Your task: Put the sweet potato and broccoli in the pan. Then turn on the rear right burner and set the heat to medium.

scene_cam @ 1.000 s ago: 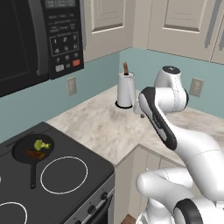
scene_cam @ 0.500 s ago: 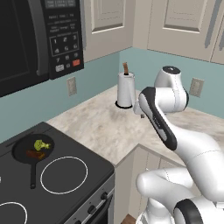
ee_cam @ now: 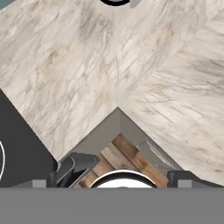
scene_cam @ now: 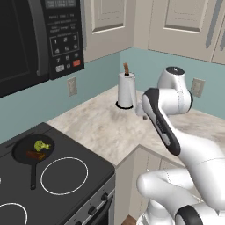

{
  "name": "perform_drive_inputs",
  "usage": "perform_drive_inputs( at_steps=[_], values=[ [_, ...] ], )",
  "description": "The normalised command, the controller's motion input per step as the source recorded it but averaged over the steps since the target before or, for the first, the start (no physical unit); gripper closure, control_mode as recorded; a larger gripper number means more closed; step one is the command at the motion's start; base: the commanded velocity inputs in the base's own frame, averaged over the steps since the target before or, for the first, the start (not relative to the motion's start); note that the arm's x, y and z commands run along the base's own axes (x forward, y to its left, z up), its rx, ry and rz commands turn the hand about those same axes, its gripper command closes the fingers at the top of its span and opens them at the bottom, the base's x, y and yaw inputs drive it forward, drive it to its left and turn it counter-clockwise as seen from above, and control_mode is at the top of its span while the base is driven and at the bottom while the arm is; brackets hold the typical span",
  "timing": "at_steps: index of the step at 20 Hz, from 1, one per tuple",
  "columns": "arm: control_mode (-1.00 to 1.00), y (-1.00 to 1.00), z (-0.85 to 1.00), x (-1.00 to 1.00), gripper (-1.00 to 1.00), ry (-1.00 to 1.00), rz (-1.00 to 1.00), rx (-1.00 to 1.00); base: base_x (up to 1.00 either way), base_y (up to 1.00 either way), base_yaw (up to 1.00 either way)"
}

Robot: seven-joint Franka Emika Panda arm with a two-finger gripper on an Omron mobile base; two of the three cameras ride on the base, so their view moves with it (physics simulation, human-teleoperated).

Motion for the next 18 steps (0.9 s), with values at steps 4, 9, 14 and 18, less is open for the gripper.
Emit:
perform_drive_inputs(
  at_steps=[4, 9, 14, 18],
  values=[
    [-1.00, -0.01, 0.06, -0.48, -1.00, -0.17, 0.00, 0.03, 0.00, 0.00, 0.00],
    [-1.00, 0.00, 0.07, -0.21, -1.00, -0.10, 0.00, 0.02, 0.00, 0.00, 0.00],
    [-1.00, 0.00, 0.03, 0.26, -1.00, 0.00, 0.00, 0.00, 0.00, 0.00, 0.00],
    [-1.00, 0.00, 0.00, 0.05, -1.00, 0.00, 0.00, 0.00, 0.00, 0.00, 0.00]
  ],
)
